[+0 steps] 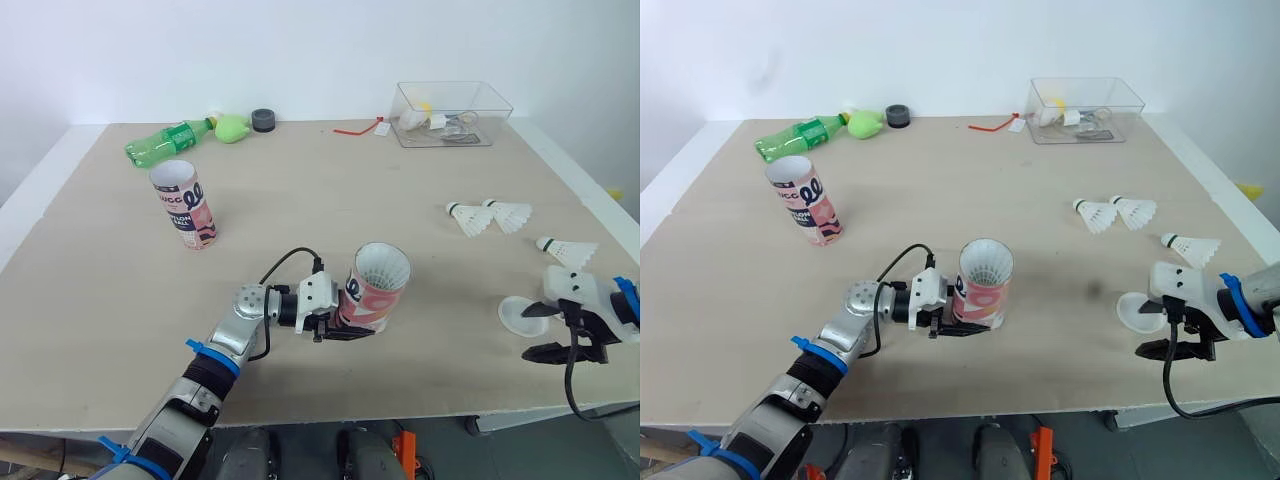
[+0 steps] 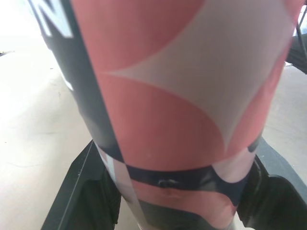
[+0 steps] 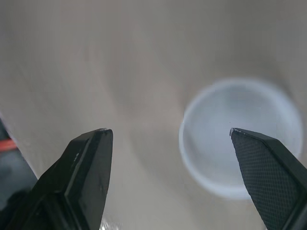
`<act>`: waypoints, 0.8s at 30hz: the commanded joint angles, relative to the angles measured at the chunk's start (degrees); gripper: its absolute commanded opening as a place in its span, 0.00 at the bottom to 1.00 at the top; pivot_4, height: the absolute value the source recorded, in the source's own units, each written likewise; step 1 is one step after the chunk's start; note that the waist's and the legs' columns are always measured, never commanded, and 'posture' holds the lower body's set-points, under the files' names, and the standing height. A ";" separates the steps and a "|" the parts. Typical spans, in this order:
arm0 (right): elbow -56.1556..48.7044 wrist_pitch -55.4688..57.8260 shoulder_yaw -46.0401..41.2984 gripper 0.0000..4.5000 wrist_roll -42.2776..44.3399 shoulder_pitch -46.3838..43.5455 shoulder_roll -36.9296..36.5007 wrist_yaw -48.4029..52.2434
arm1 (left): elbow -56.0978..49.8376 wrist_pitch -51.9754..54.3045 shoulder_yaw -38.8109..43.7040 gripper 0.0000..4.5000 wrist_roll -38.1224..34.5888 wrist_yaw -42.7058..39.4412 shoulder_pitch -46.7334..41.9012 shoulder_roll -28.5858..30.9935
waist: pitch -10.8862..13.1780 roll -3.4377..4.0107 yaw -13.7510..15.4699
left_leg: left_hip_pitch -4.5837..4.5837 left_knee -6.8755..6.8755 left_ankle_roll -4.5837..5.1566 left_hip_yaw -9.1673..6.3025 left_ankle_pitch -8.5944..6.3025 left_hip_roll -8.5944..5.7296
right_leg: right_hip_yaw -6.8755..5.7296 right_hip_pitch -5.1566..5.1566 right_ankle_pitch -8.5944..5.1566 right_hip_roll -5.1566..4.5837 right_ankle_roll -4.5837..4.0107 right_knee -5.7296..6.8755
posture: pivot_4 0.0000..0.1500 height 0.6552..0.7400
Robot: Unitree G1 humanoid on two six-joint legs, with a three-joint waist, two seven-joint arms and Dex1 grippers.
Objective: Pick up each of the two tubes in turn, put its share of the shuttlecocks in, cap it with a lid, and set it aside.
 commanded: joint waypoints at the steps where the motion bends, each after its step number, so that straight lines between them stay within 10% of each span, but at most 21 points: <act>1: 1.22 -3.36 0.45 0.93 -2.35 -0.84 -0.82 0.74 | -1.93 0.79 -0.48 0.51 -0.18 -0.05 0.27 -0.05 | 0.00 0.01 0.00 | 0.00 0.00 0.00 0.00 0.00 0.00 | 0.00 0.00 0.00 0.00 0.01 0.00 | 1.00 1.00; 24: 4.83 -7.08 5.70 0.93 -9.20 -19.35 2.51 4.52 | -3.09 3.63 -0.22 0.51 -0.57 0.48 1.12 -0.63 | -0.01 0.03 -0.01 | 0.01 0.01 0.00 0.01 0.00 -0.02 | 0.02 0.00 0.06 -0.01 -0.05 0.00 | 1.00 1.00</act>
